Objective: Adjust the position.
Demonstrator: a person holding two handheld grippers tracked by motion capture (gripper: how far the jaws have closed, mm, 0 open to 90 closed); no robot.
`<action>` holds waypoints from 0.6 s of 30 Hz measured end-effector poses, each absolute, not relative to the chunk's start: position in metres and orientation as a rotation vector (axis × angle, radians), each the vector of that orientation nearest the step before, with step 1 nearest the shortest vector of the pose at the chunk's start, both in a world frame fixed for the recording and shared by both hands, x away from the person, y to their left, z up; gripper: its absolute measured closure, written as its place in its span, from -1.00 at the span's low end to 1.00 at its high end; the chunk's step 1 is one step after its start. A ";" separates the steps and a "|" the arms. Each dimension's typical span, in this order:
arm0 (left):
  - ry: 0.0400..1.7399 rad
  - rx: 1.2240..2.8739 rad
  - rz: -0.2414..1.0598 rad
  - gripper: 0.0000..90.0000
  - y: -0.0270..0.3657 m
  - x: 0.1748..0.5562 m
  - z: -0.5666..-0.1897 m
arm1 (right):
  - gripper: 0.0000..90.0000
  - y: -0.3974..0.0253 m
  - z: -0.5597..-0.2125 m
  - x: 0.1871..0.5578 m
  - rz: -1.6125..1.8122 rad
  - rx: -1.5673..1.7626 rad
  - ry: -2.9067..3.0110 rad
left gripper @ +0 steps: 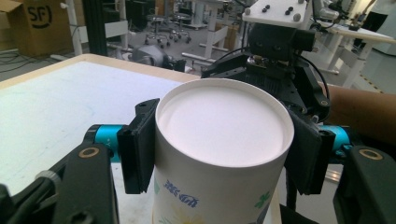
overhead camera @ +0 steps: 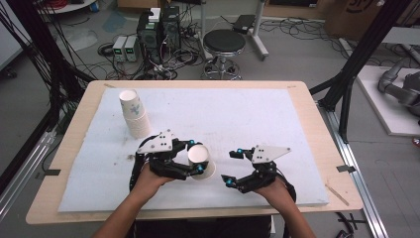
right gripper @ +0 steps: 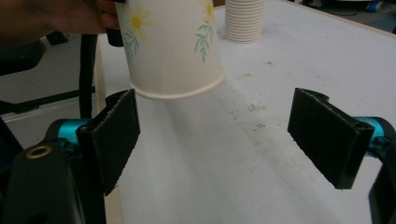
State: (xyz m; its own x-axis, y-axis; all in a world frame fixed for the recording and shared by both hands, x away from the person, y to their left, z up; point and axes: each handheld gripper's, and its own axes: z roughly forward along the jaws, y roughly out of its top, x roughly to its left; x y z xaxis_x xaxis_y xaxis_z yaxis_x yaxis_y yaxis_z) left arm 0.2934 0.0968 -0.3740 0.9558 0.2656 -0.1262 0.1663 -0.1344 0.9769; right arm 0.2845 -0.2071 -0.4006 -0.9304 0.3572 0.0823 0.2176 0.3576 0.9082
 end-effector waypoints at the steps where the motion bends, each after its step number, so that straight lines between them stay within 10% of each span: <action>1: 0.322 1.717 0.084 -0.22 0.095 0.293 -0.374 | -0.61 -0.206 -0.401 0.285 1.626 0.521 2.476; 18: 0.260 1.738 0.015 -0.22 0.075 0.293 -0.379 | -0.61 -0.189 -0.402 0.281 1.667 0.418 2.542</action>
State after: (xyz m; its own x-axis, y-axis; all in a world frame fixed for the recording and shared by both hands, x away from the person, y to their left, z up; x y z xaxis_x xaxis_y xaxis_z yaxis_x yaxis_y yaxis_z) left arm 0.2926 0.0751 -0.3786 0.9740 0.1817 -0.1357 0.1653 -0.1595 0.9733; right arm 0.2812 -0.1894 -0.4017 -0.9603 0.2651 0.0872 0.1857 0.3737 0.9088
